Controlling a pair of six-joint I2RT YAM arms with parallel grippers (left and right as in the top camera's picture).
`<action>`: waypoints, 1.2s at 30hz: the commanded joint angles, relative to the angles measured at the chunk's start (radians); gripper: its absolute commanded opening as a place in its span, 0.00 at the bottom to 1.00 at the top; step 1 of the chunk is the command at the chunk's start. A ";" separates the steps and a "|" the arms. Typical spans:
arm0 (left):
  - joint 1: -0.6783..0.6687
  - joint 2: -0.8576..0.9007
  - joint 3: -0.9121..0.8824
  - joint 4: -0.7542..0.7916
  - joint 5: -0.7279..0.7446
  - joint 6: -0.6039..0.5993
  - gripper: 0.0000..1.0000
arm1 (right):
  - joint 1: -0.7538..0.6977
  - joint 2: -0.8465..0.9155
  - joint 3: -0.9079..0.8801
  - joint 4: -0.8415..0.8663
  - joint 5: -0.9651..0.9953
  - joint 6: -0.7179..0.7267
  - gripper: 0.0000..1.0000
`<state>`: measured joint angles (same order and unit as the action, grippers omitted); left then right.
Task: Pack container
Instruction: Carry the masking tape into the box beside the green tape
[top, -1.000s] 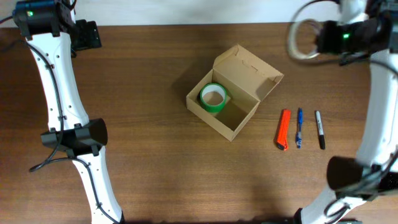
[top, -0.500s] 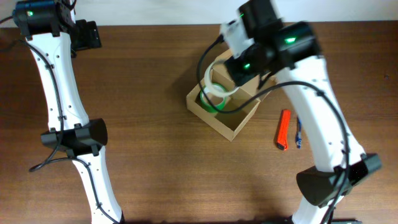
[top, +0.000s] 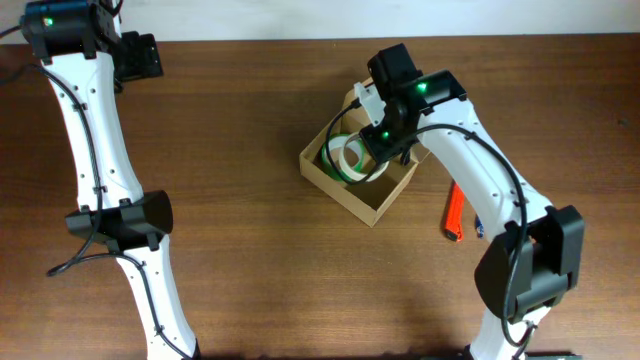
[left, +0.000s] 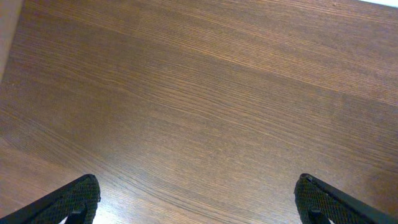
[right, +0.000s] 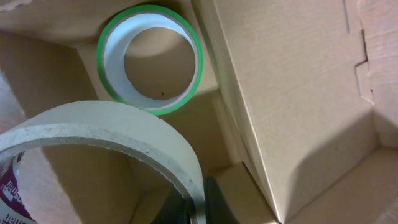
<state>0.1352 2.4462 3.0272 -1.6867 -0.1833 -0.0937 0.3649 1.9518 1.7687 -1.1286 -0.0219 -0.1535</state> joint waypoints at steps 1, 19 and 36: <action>0.001 -0.008 -0.004 0.000 0.007 0.005 1.00 | -0.012 0.032 -0.008 0.011 0.012 0.013 0.04; 0.001 -0.008 -0.004 0.000 0.007 0.005 1.00 | -0.040 0.066 -0.165 0.087 0.012 0.013 0.04; 0.001 -0.008 -0.004 0.000 0.007 0.005 1.00 | -0.092 0.067 -0.185 0.124 0.035 0.024 0.04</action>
<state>0.1352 2.4462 3.0272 -1.6867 -0.1833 -0.0937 0.2783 2.0132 1.5963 -1.0084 -0.0025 -0.1371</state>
